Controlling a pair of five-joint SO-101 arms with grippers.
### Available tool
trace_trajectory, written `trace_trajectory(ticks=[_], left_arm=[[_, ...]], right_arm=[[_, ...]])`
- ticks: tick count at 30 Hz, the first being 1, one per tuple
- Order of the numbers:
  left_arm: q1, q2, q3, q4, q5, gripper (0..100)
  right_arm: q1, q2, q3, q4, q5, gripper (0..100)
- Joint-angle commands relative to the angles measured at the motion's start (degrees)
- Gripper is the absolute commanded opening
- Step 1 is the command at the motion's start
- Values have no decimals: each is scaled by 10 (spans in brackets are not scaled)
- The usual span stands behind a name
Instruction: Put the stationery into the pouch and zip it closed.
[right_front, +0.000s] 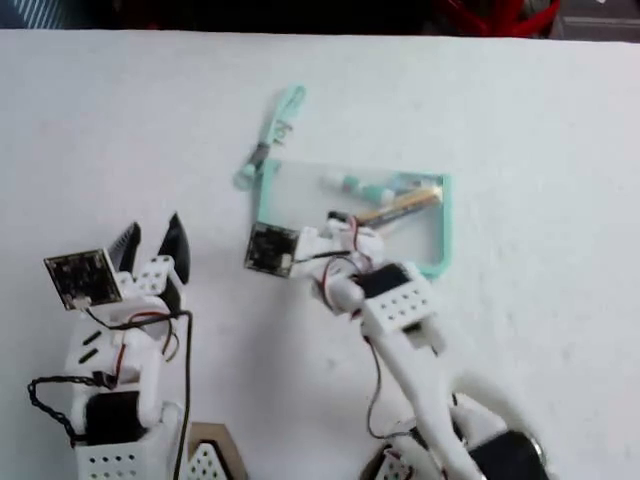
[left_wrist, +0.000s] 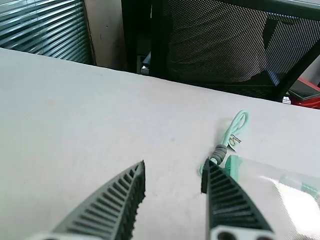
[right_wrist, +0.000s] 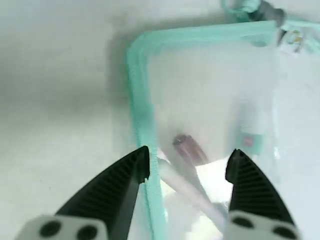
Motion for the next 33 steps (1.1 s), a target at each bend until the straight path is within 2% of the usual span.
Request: trace_trajectory(ticks=[1, 4, 5, 7, 11, 14, 16, 21, 27, 33], left_arm=[[7, -3, -2, -13, 2, 191], [9, -3, -2, -13, 2, 191], [9, -3, -2, -13, 1, 191], [15, -3, -2, -13, -25, 190], [87, -3, 18, -15, -94, 188], [145, -3, 35, -12, -153, 186], [163, -3, 41, -12, -171, 155], [164, -3, 41, -12, -176, 107], [167, -3, 40, -14, -176, 60], [167, -3, 40, -17, -176, 48]], right_arm=[[45, -148, -7, 32, -4, 191], [115, -223, -5, 19, -16, 29], [145, -233, -6, 5, -40, 5], [203, -229, -6, -33, -126, 56], [305, -166, -11, -129, -344, 16], [346, -75, -34, -153, -478, 27], [360, 6, -71, -155, -533, 30], [388, 237, -210, -129, -547, 31], [399, 429, -427, 47, -548, 31], [362, 538, -565, 174, -542, 26]])
